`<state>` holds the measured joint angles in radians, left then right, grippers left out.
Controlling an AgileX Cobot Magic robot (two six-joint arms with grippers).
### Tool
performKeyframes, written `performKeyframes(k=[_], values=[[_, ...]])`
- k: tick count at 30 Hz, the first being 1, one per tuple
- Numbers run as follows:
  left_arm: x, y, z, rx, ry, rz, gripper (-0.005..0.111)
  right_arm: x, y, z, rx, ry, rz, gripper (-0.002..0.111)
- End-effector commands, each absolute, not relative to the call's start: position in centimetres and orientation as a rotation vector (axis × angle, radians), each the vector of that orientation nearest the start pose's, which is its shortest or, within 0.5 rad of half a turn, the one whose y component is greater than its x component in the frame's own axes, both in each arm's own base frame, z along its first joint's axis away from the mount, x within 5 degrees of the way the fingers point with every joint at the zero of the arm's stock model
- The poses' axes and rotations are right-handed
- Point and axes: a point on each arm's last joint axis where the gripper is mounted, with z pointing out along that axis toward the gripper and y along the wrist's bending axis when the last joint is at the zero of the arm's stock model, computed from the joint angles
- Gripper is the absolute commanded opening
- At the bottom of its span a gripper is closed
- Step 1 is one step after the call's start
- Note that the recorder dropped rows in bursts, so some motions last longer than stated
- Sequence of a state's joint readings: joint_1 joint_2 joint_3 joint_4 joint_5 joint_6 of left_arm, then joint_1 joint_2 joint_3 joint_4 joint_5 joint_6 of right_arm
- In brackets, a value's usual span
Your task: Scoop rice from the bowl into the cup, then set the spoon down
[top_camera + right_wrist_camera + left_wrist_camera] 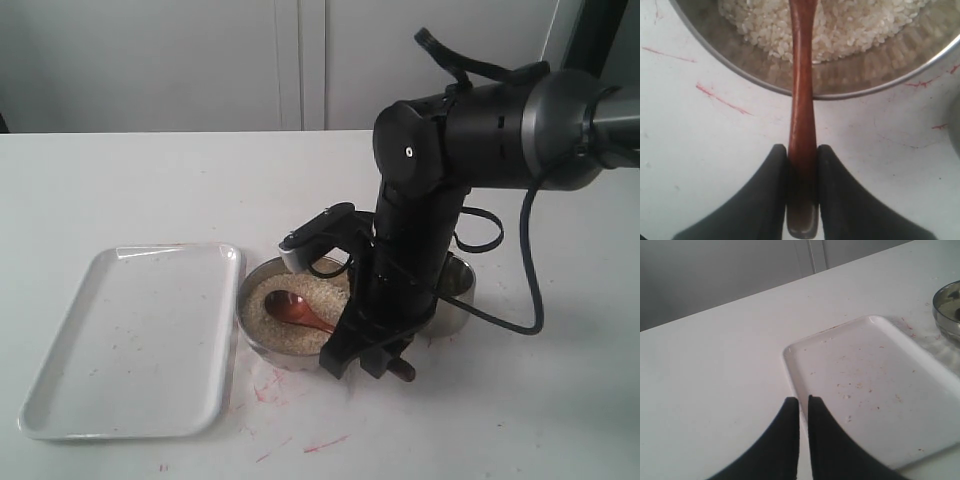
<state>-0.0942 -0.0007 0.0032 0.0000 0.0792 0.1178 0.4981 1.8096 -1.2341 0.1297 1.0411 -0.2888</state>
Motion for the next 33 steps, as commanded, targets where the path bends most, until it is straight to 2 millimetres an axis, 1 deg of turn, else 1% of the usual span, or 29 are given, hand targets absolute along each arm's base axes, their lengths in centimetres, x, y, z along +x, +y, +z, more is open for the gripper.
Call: performKeyframes(k=[1, 6, 15, 19, 21, 24, 29, 33], values=[[5.6, -0.5, 20.6, 0.16, 1.552, 0.016, 0.014, 29.2, 17.1, 20.7, -1.128, 2.922, 0.175, 0.005], [5.6, -0.5, 20.6, 0.16, 1.552, 0.016, 0.014, 29.1, 16.7, 22.3, -1.141, 2.878, 0.135, 0.001], [5.6, -0.5, 20.6, 0.16, 1.552, 0.016, 0.014, 28.0, 15.2, 26.6, -1.152, 2.73, 0.005, 0.0], [5.6, -0.5, 20.6, 0.16, 1.552, 0.016, 0.014, 27.6, 14.5, 28.5, -1.184, 2.671, -0.104, 0.0], [5.6, -0.5, 20.6, 0.16, 1.552, 0.016, 0.014, 27.5, 14.4, 29.0, -1.244, 2.649, -0.223, 0.0], [5.6, -0.5, 20.6, 0.16, 1.552, 0.016, 0.014, 27.1, 15.2, 29.7, -1.343, 2.571, -0.384, 0.0], [5.6, -0.5, 20.6, 0.16, 1.552, 0.016, 0.014, 26.3, 17.4, 30.6, -1.482, 2.394, -0.558, 0.0], [5.6, -0.5, 20.6, 0.16, 1.552, 0.016, 0.014, 26.0, 18.8, 30.4, -1.579, 2.273, -0.701, 0.0]])
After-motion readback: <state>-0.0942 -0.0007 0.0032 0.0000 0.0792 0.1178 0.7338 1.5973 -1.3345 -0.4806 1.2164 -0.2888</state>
